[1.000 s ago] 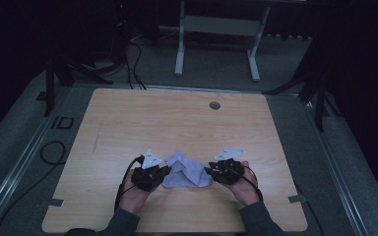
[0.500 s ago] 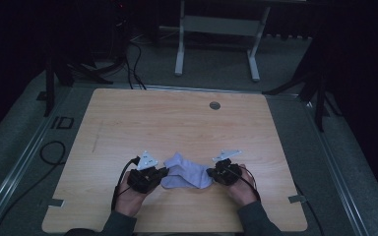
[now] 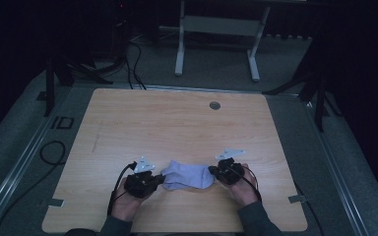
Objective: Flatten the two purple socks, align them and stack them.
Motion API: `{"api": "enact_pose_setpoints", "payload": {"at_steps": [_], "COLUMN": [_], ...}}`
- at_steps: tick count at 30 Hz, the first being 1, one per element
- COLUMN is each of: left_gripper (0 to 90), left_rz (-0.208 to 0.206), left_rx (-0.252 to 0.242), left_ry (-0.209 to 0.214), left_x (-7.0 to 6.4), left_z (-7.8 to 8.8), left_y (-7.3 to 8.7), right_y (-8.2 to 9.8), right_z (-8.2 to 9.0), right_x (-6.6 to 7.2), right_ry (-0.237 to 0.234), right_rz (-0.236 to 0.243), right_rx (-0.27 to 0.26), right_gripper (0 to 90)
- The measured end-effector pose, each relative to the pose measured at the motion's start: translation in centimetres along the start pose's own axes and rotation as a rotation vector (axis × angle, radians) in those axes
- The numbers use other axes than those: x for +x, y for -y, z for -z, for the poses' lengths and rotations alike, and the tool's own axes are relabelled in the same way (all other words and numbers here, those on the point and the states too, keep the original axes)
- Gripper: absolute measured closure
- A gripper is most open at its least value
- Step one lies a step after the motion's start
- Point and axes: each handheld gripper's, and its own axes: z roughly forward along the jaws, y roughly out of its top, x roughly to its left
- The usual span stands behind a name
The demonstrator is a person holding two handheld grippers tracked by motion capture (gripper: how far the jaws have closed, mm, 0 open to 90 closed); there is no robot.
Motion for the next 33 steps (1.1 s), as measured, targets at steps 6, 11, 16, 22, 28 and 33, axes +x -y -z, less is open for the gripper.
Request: {"api": "enact_pose_setpoints", "payload": {"at_steps": [6, 11, 16, 22, 28, 33], "left_gripper": [88.7, 88.6, 88.6, 87.9, 77.5, 68.9], "left_rz": [0.015, 0.023, 0.009, -0.02, 0.007, 0.017], "left_rx": [0.044, 0.077, 0.121, 0.131, 0.101, 0.061], "left_ry": [0.006, -0.005, -0.038, -0.09, -0.116, -0.13], "left_x": [0.0, 0.3, 0.2, 0.0, 0.7, 1.4], "left_z": [-0.6, -1.2, -1.9, -2.4, -2.1, -1.6], "left_y": [0.6, 1.0, 1.3, 1.4, 1.5, 1.3], "right_y": [0.0, 0.1, 0.2, 0.3, 0.5, 0.5], "right_z": [0.3, 0.2, -0.3, -0.9, -0.8, 0.0], "right_x": [-0.3, -0.5, -1.0, -0.9, -1.0, -1.4], "right_ry": [0.011, 0.022, 0.039, 0.048, 0.046, 0.034], "right_rz": [-0.023, -0.03, -0.05, -0.046, -0.055, -0.089], "right_rx": [-0.019, -0.027, -0.03, -0.02, -0.034, -0.088], "right_gripper": [89.5, 89.5, 89.5, 89.1, 78.7, 66.8]}}
